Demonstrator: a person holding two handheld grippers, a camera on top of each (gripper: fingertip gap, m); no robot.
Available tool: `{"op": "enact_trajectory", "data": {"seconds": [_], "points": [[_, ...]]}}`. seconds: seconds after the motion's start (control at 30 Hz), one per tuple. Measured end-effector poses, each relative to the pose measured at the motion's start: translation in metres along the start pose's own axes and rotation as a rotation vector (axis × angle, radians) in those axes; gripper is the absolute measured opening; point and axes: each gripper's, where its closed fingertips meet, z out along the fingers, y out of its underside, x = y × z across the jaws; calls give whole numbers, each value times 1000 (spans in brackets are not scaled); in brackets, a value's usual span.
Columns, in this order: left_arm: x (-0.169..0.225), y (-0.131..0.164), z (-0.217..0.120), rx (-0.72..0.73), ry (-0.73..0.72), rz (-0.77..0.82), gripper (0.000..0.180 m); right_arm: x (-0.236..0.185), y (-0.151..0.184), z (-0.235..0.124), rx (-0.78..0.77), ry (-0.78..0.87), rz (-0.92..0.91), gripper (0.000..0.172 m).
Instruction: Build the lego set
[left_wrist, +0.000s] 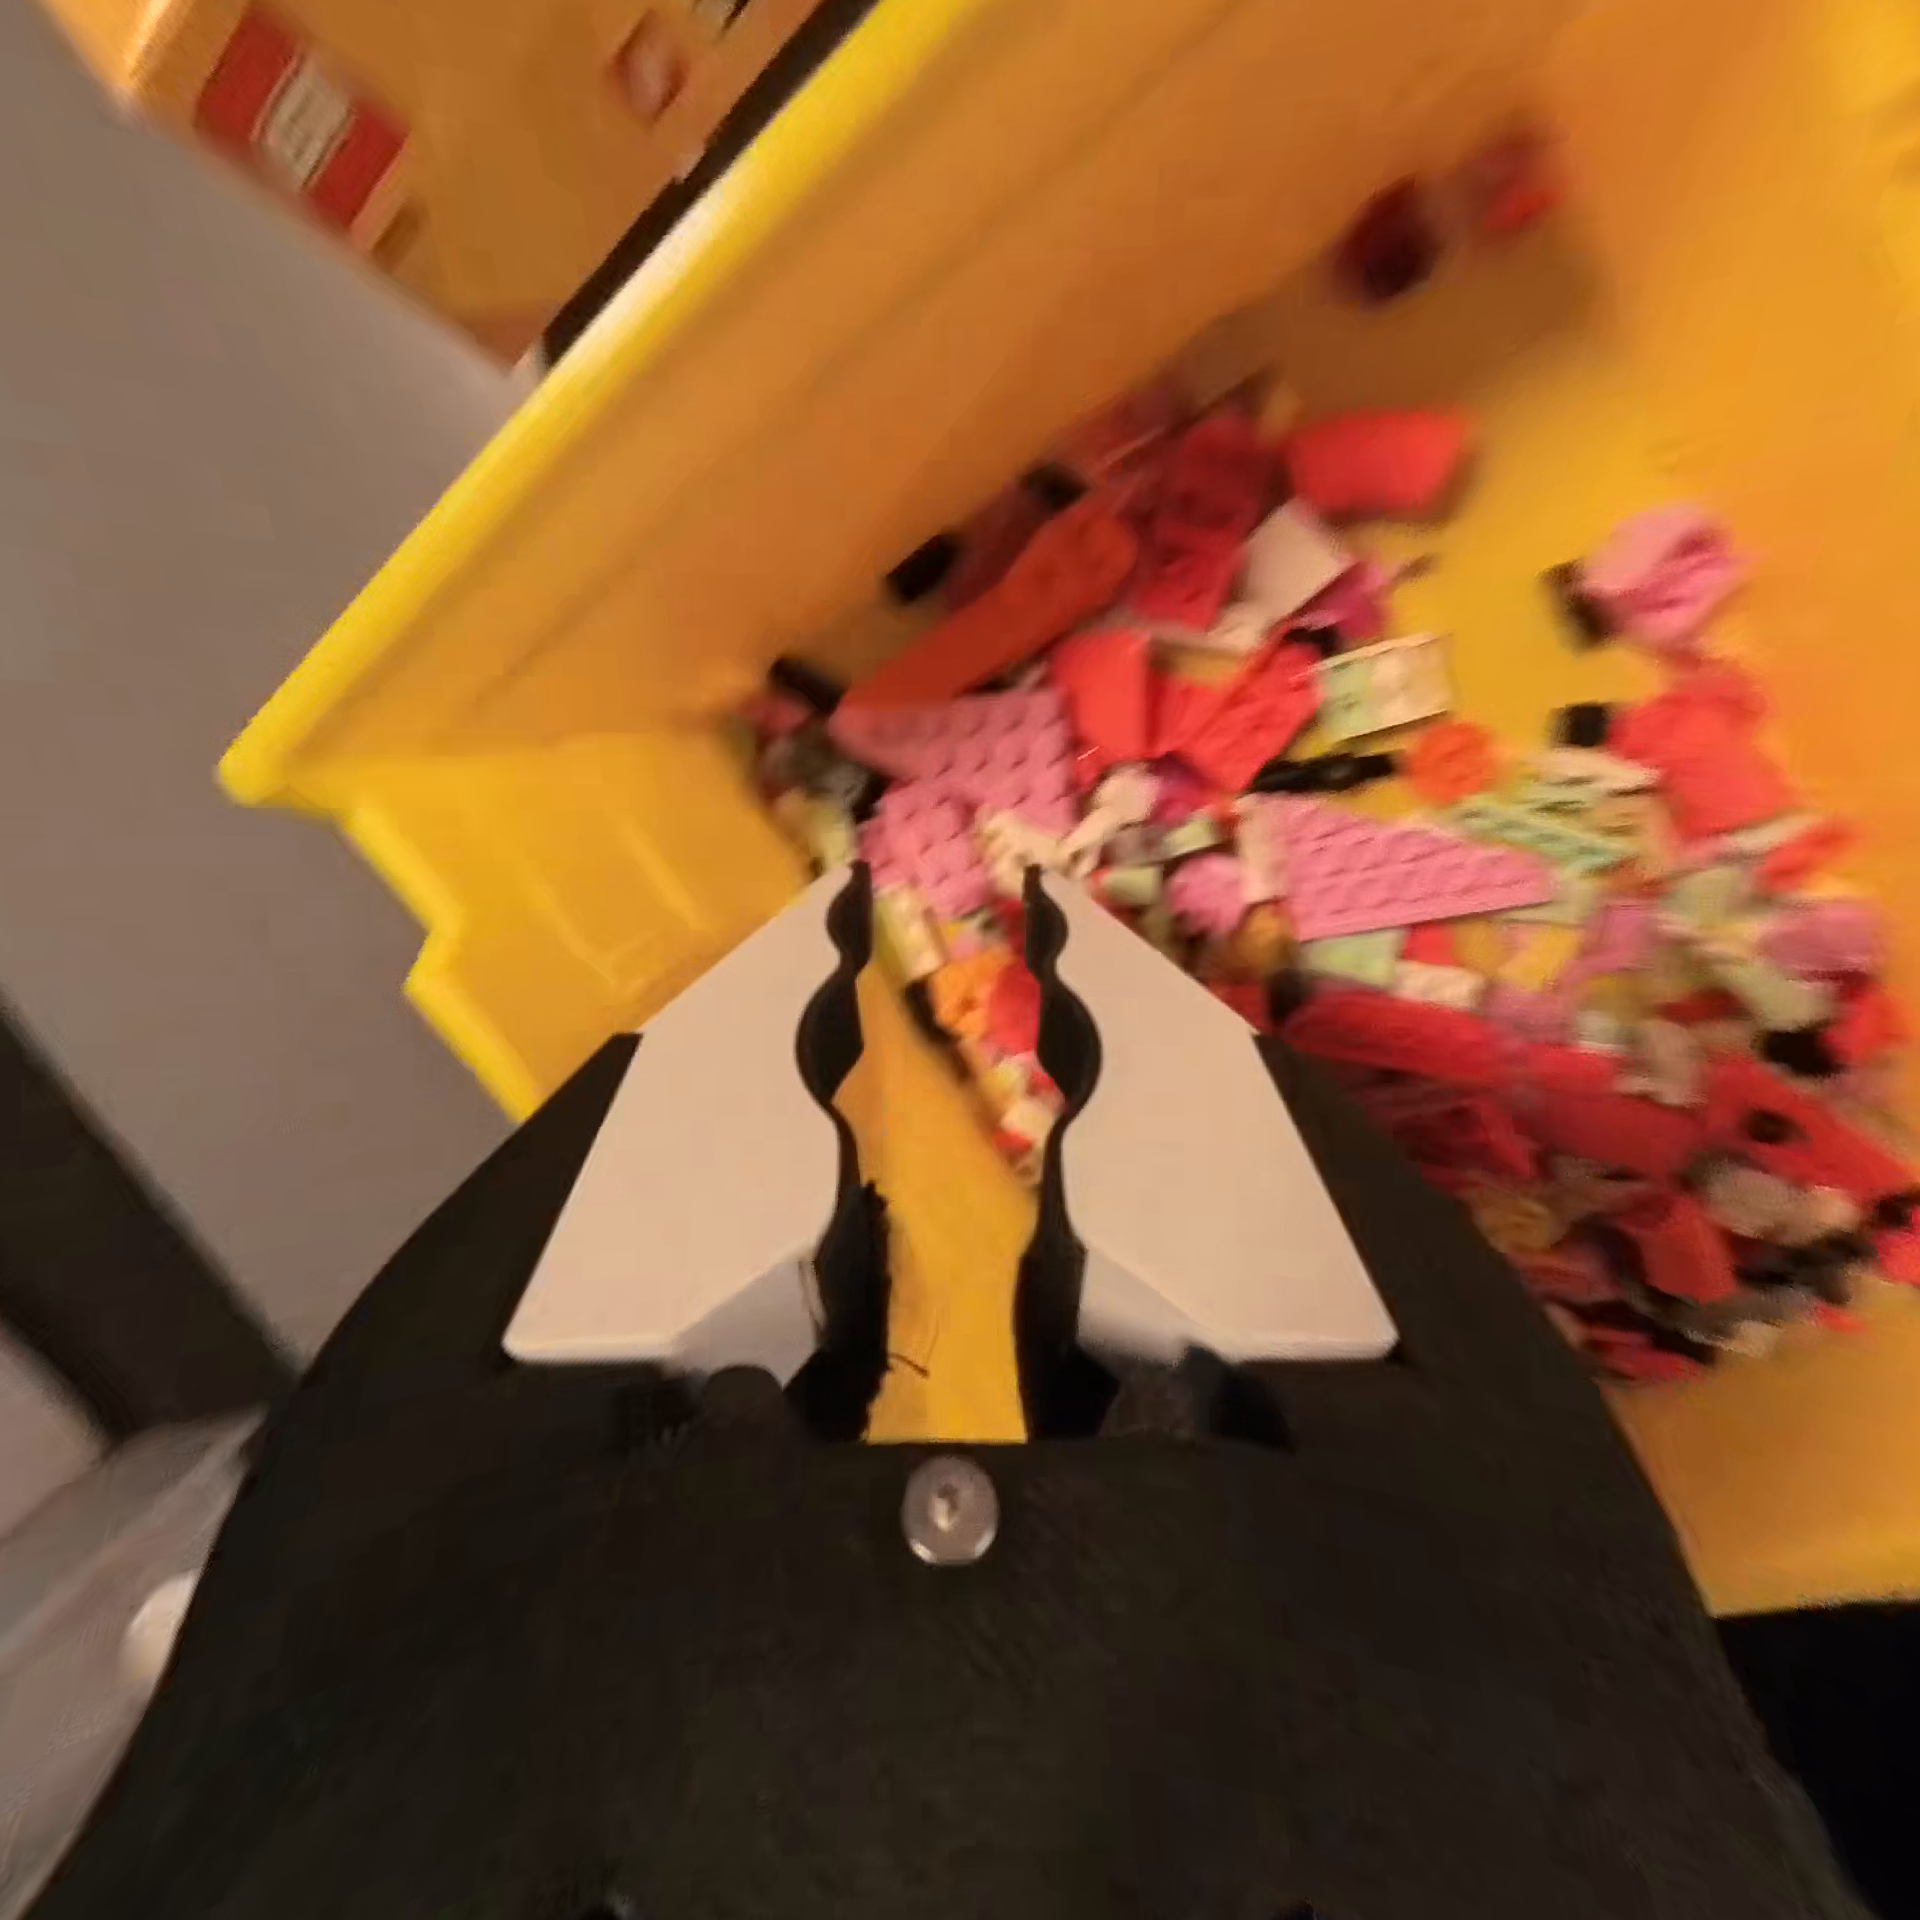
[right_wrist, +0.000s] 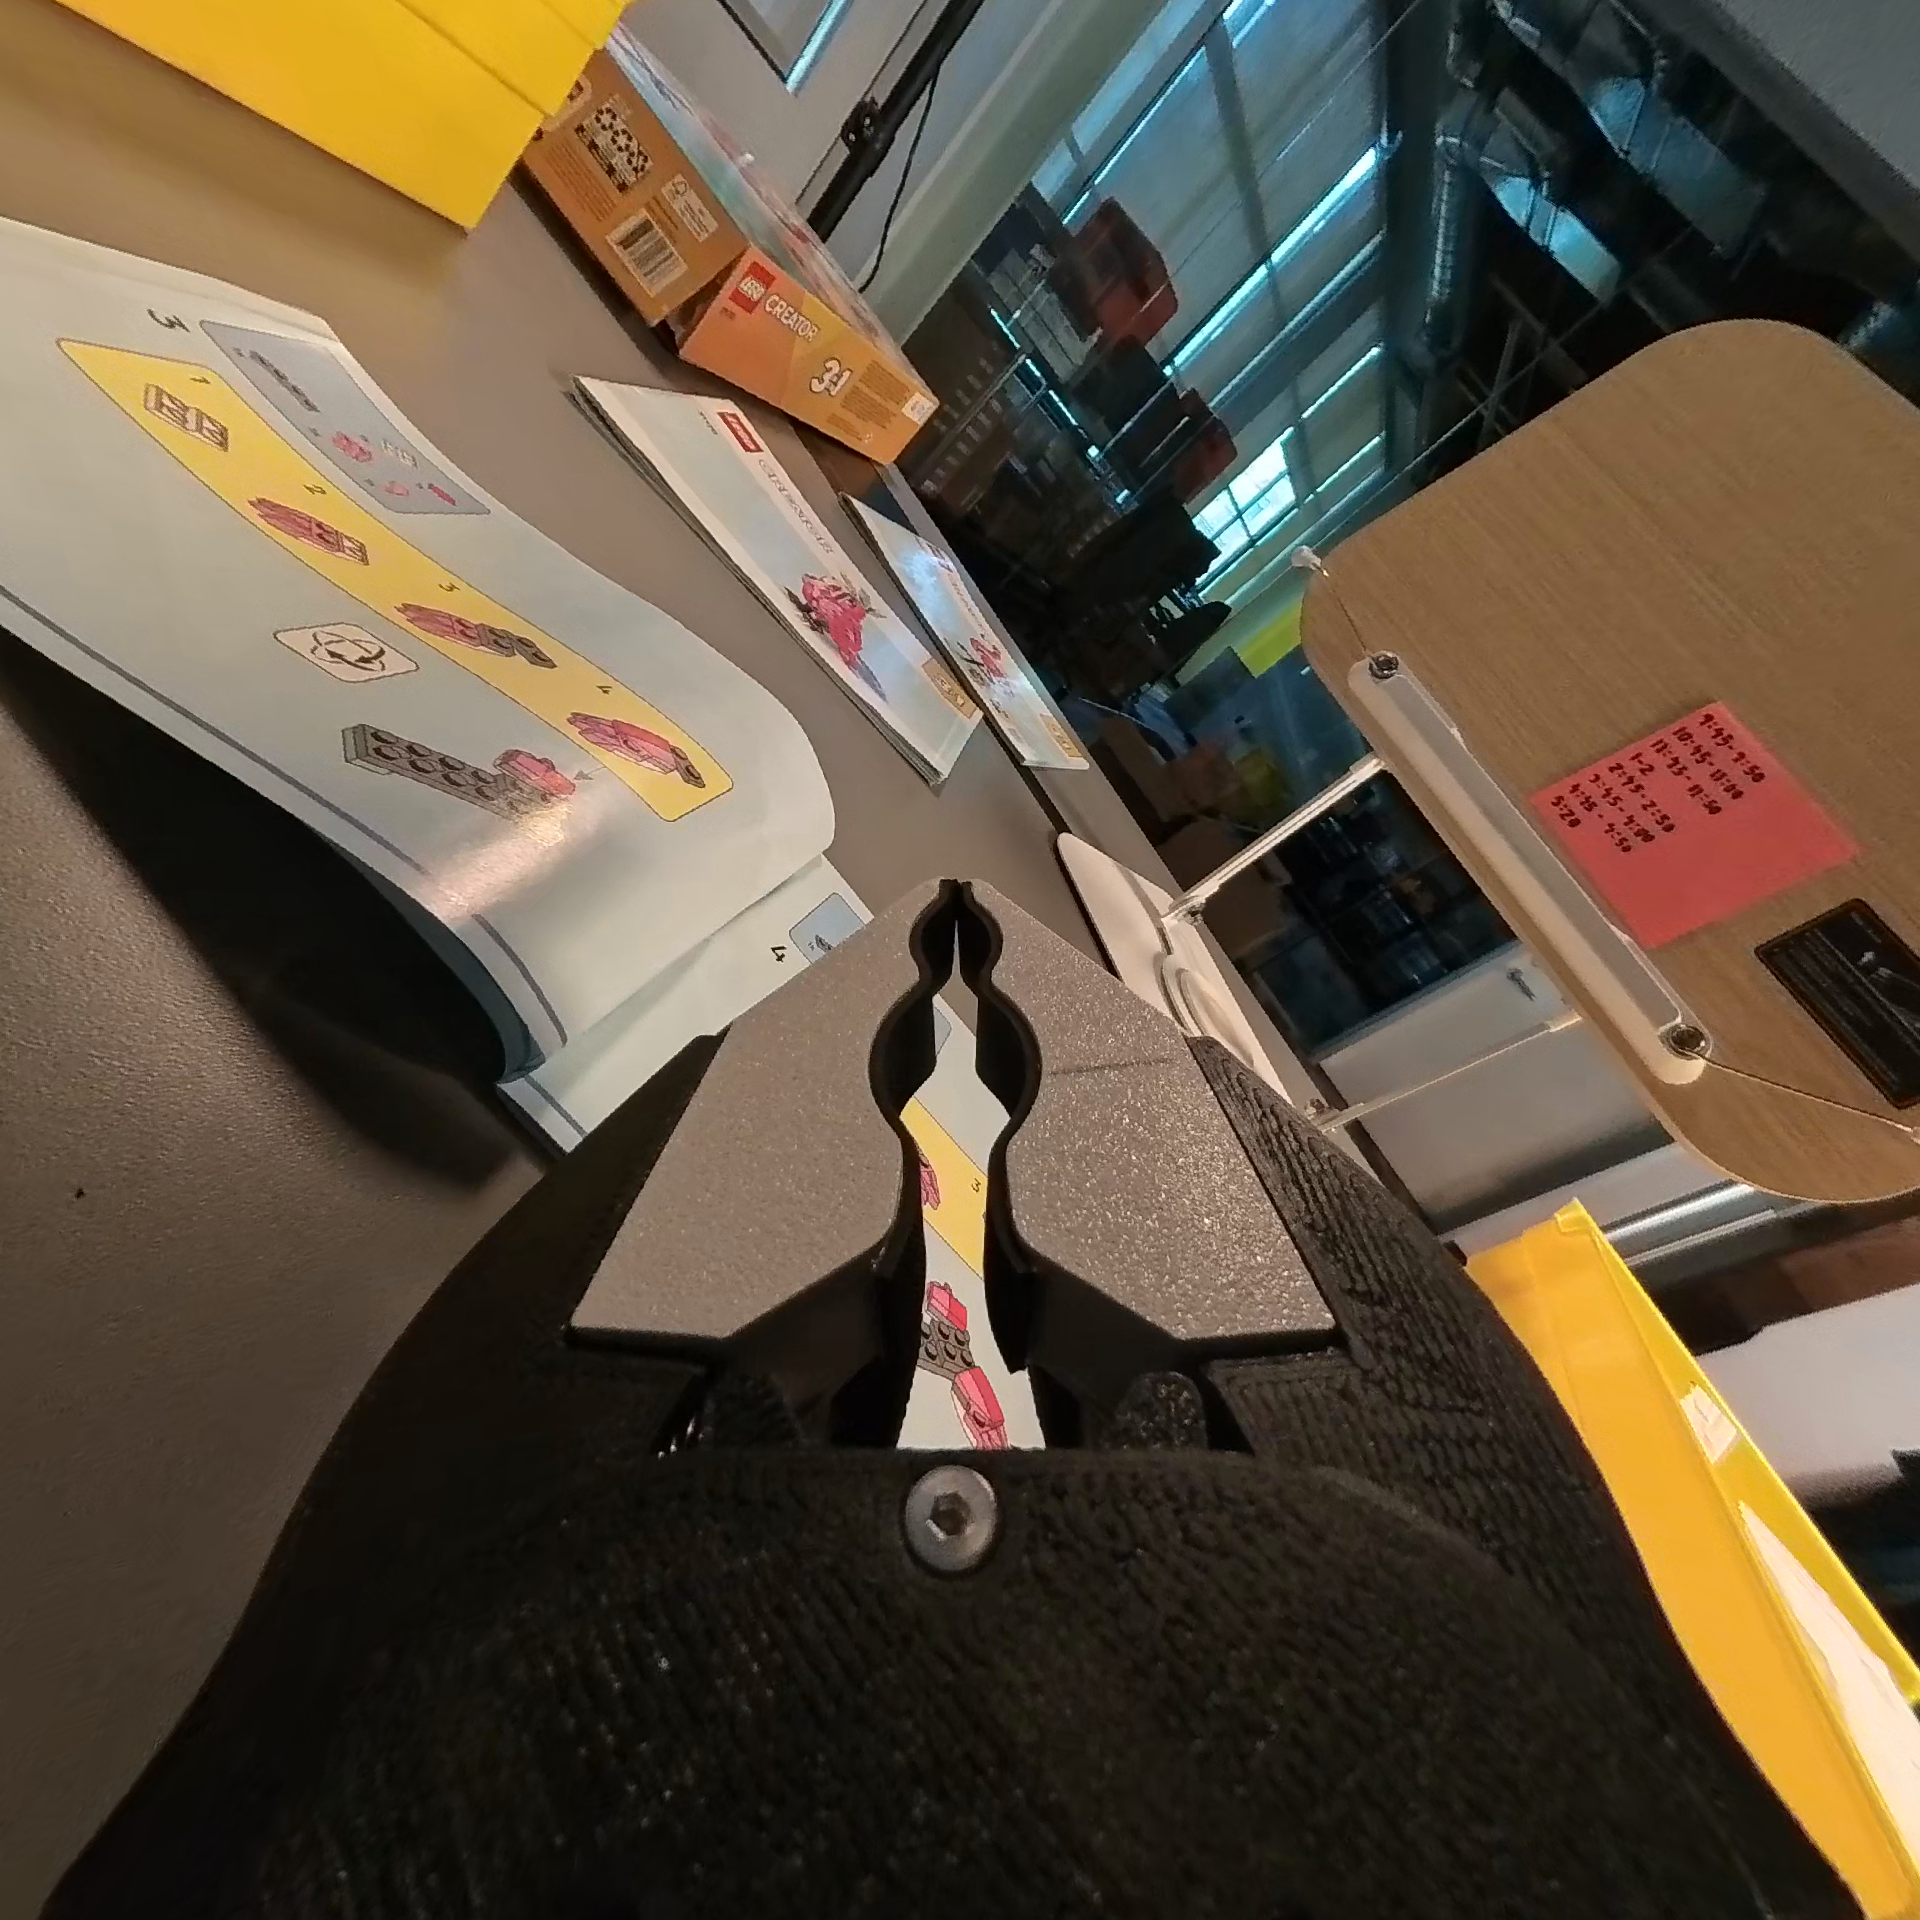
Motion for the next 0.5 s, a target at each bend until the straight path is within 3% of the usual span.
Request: {"op": "enact_trajectory", "data": {"seconds": [0.17, 0.4, 0.5], "points": [[-7, 22, 6, -174, -136, 67, 8, 0, -1, -1, 7, -1, 7, 0], [8, 57, 18, -421, -74, 43, 3, 2, -3, -2, 24, -2, 24, 0], [18, 52, 23, -393, -41, 70, 0, 2, -5, -3, 35, -3, 37, 0]]}}
